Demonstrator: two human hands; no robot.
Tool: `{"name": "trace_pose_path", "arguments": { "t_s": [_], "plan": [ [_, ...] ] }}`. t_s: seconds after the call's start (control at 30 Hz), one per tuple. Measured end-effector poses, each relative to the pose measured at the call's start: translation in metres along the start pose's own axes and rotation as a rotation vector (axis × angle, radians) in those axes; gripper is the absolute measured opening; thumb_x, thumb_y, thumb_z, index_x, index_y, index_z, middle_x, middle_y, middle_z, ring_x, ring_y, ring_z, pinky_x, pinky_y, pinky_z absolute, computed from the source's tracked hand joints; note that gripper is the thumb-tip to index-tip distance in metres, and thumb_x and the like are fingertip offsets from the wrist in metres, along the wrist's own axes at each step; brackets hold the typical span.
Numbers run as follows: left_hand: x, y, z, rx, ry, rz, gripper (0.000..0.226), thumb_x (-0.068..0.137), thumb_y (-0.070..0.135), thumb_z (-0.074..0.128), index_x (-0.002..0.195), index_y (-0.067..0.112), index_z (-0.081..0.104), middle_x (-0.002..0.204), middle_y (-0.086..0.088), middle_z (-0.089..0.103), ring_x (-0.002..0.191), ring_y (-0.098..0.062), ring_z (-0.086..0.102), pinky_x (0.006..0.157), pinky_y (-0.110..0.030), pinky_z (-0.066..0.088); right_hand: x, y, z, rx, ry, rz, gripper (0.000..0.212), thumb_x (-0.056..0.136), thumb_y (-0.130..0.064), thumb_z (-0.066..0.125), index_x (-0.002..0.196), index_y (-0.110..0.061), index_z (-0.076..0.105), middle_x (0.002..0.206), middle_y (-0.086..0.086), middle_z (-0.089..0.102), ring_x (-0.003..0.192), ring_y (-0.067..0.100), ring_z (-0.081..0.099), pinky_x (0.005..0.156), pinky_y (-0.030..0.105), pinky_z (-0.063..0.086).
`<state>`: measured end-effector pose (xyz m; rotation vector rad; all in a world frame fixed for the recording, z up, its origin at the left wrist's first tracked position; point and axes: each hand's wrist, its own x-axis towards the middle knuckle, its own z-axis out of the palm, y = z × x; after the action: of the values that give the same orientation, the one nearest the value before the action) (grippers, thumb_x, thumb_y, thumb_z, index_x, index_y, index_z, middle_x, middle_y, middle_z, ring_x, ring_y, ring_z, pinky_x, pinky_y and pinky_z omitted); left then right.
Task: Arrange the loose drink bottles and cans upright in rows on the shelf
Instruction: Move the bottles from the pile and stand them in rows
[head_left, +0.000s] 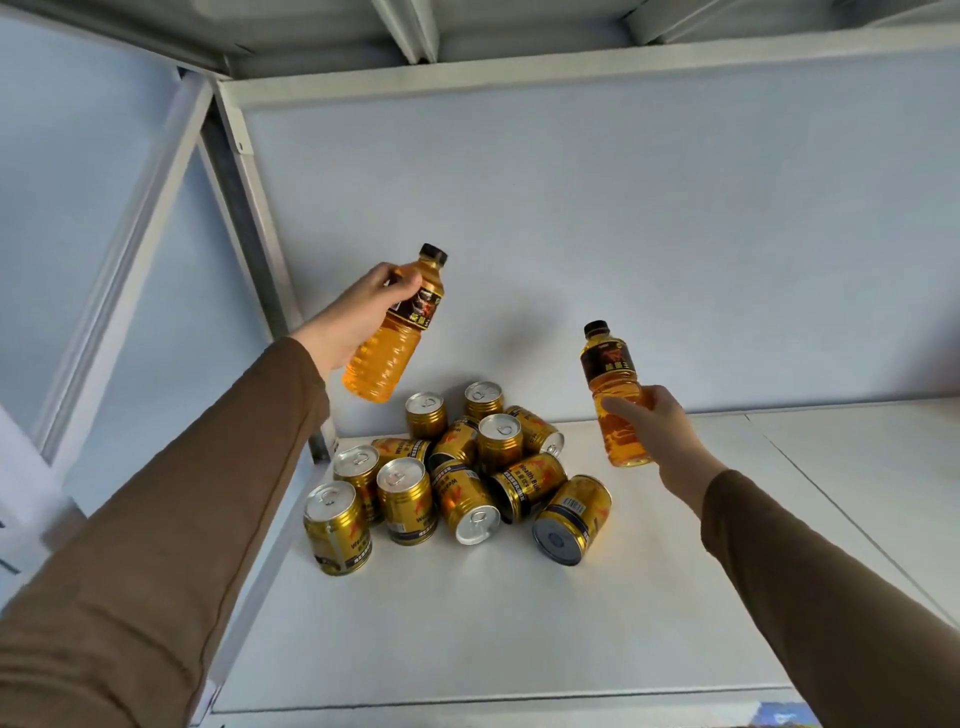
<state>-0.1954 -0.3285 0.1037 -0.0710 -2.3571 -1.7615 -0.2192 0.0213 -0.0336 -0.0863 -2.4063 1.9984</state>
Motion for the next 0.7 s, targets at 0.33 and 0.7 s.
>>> {"name": "trace_pose_path", "arguments": {
  "t_s": [0.33, 0.7],
  "plan": [
    [-0.007, 0.024, 0.129, -0.429, -0.203, -0.118, 0.069, 0.09, 0.064, 0.057, 0.134, 0.011, 0.054, 0.105, -0.018, 0.067, 0.089, -0.032, 0.069, 0.083, -0.047, 0.056, -0.045, -0.024, -0.05, 0.345, -0.129, -0.045, 0.057, 0.085, -0.03, 0.075, 0.131, -0.022, 0.043, 0.115, 0.009, 0.063, 0.098, 0.028, 0.068, 0.079, 0.042, 0.059],
    [-0.017, 0.019, 0.273, -0.45, -0.358, -0.181, 0.065, 0.07, 0.062, 0.078, 0.109, 0.012, 0.063, 0.087, -0.011, 0.071, 0.074, -0.024, 0.072, 0.065, -0.036, 0.058, -0.078, 0.014, -0.137, 0.399, 0.002, -0.032, 0.055, 0.082, -0.037, 0.076, 0.129, -0.026, 0.05, 0.115, 0.012, 0.067, 0.103, 0.032, 0.068, 0.083, 0.049, 0.058]
  ]
}}
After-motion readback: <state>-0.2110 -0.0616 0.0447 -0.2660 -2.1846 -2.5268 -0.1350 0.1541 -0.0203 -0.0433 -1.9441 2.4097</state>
